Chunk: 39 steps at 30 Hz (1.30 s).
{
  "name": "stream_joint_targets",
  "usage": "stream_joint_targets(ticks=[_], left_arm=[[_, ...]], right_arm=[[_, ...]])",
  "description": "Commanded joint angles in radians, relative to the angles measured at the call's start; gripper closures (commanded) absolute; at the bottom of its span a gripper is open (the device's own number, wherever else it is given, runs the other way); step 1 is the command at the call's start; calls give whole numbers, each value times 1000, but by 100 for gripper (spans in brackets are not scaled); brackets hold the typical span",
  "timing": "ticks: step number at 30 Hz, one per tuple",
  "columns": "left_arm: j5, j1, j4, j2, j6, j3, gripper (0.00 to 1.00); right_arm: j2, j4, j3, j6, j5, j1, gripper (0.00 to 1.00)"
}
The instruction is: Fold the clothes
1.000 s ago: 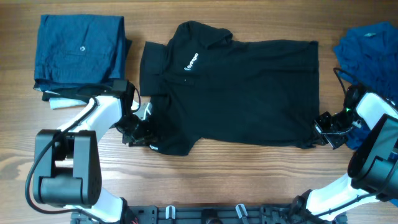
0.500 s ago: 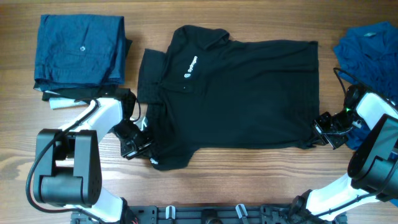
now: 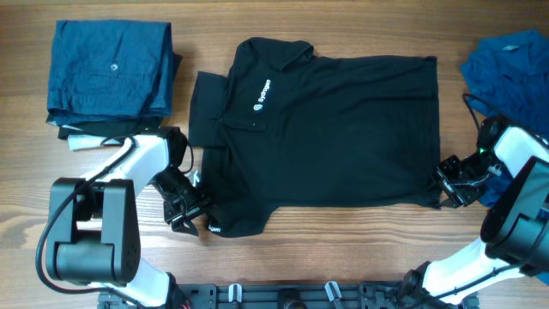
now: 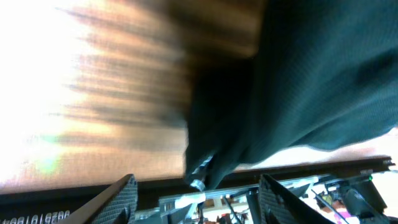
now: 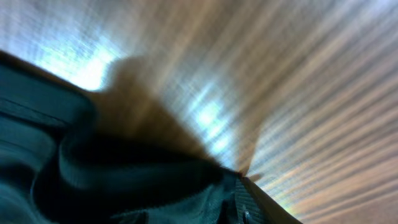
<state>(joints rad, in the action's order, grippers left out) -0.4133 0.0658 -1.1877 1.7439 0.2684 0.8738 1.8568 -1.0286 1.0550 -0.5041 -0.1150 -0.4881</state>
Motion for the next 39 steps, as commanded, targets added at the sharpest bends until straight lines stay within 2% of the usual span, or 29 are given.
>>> stream_joint_targets(ticks=[1, 4, 7, 9, 10, 11, 13, 14, 16, 19, 21, 24, 28, 31, 34, 36, 39], left_arm=[[-2, 5, -34, -22, 3, 100, 39], [-2, 5, -39, -71, 37, 238, 35], [-2, 5, -37, -97, 55, 422, 33], [-1, 5, 27, -97, 50, 522, 37], [-2, 8, 100, -97, 42, 544, 44], [-2, 15, 187, -97, 27, 555, 50], [-1, 30, 323, -93, 24, 555, 66], [-2, 43, 411, -83, 24, 555, 73], [7, 77, 574, -56, 24, 555, 79], [106, 138, 787, 8, 28, 555, 88], [149, 176, 927, 100, 29, 555, 89], [149, 196, 1029, 216, 35, 555, 95], [150, 225, 1157, 364, 31, 555, 96], [150, 245, 1254, 410, 30, 555, 96], [148, 256, 1220, 414, 23, 555, 96], [149, 264, 1132, 414, -2, 557, 96], [201, 285, 990, 415, -81, 557, 96]], right_arm=[[37, -89, 163, 6, 63, 1, 51], [37, -243, 353, 36, 57, 6, 48], [37, -355, 514, 157, -50, 38, 40], [37, -355, 583, 269, -158, 68, 34], [37, -330, 604, 295, -185, 86, 33], [37, -284, 613, 295, -194, 103, 36], [37, -199, 613, 295, -193, 129, 50], [37, -151, 612, 295, -193, 145, 63], [37, -48, 607, 296, -193, 184, 80], [50, 103, 605, 344, -180, 247, 95], [71, 158, 605, 348, -120, 285, 96], [113, 173, 603, 380, -102, 308, 96], [215, 229, 576, 427, -61, 314, 96], [286, 263, 573, 443, -57, 314, 95], [335, 275, 573, 452, -57, 314, 94], [360, 276, 573, 451, -30, 314, 94], [399, 276, 573, 423, 117, 313, 95]])
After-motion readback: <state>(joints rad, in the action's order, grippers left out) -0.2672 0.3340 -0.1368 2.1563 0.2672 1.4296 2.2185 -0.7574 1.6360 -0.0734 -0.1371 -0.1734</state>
